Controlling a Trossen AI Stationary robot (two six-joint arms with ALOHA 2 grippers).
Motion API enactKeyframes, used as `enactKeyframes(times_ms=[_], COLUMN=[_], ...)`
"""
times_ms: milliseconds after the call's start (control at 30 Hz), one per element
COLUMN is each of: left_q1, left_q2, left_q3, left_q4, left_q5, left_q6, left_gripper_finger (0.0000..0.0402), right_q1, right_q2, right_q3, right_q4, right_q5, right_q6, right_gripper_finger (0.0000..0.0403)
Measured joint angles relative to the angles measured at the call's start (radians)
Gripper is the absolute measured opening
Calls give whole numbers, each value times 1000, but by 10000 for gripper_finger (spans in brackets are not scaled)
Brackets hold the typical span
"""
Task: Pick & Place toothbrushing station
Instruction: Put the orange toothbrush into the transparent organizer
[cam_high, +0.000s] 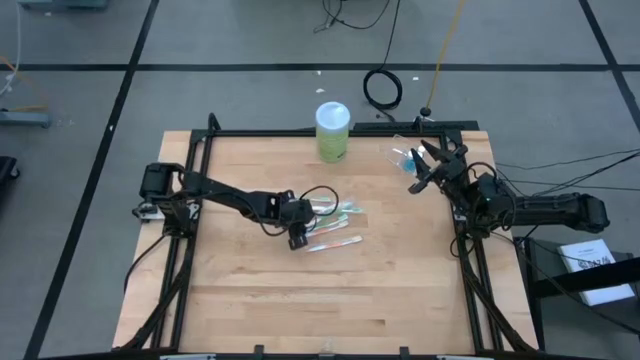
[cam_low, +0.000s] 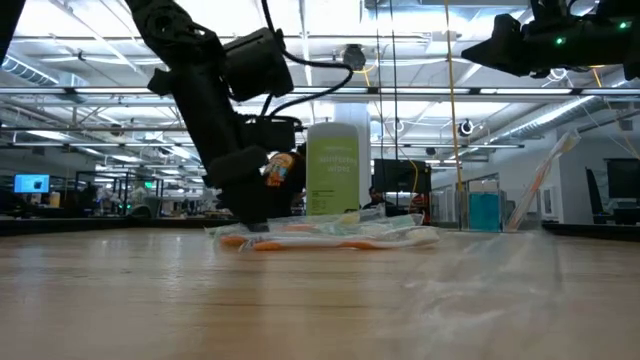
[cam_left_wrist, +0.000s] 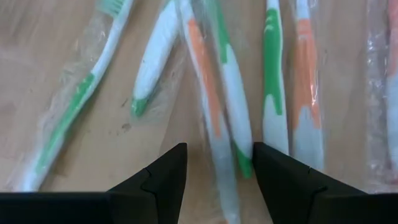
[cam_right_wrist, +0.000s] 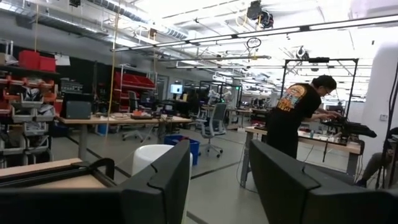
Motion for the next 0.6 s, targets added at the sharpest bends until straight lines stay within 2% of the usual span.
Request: enactKeyframes(times_ms=[133,467,600], left_q1=[-1,0,0], left_q2=[-2,-13,-21], left_q3=[0,0,1], left_q4=[7,9,9], left_q5=[-12,12,10], left_q6=[-14,43,49], left_gripper_finger=[167,19,15], right_q1=[0,0,0], right_q2=[1,1,1], right_q3=[0,0,0], right_q4=[0,-1,-1], right_q5=[0,0,1], right_q6=[-1,-3,-3], right_gripper_finger=[155,155,155])
